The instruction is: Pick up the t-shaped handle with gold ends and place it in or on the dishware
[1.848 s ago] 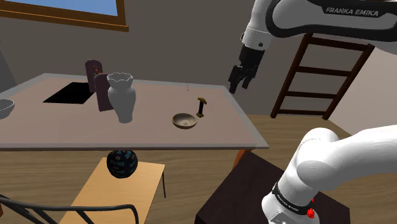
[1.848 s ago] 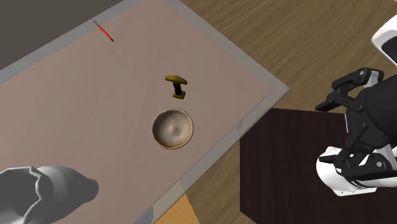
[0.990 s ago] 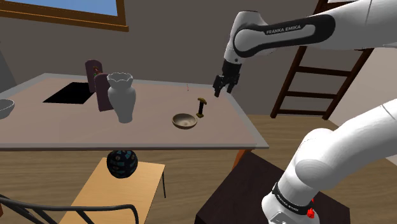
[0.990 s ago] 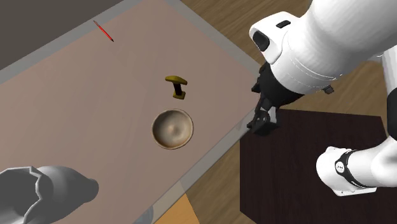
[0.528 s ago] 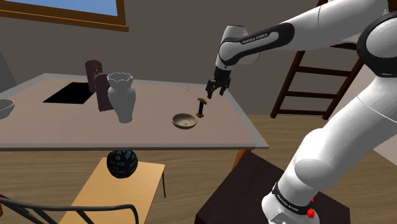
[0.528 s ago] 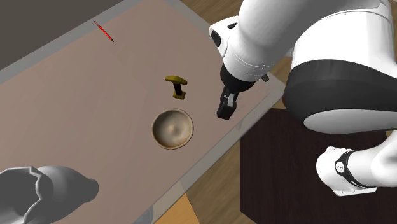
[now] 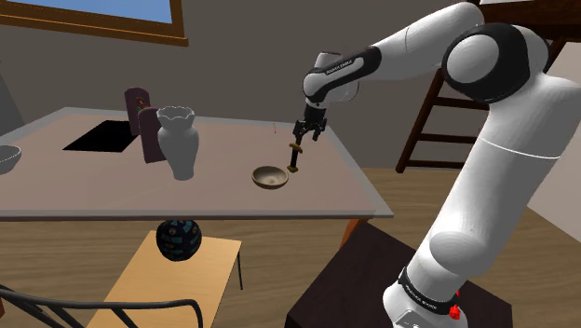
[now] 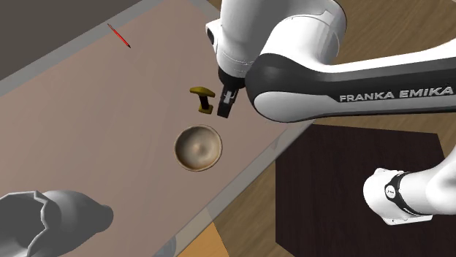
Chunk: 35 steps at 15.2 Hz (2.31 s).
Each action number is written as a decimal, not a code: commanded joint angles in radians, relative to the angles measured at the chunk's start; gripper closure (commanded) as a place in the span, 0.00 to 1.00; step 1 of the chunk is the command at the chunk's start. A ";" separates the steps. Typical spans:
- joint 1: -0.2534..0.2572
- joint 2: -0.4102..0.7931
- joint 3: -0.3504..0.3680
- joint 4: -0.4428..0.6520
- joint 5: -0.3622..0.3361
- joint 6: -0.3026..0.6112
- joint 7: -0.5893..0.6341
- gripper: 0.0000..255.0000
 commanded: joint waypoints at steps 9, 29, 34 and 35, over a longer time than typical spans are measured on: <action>-0.072 0.332 -0.001 0.266 0.121 0.059 -0.089 0.00; -0.080 0.381 0.009 0.261 0.139 0.112 -0.100 1.00; -0.079 0.374 0.008 0.264 0.136 0.102 -0.098 1.00; -0.077 0.367 0.006 0.268 0.133 0.091 -0.096 1.00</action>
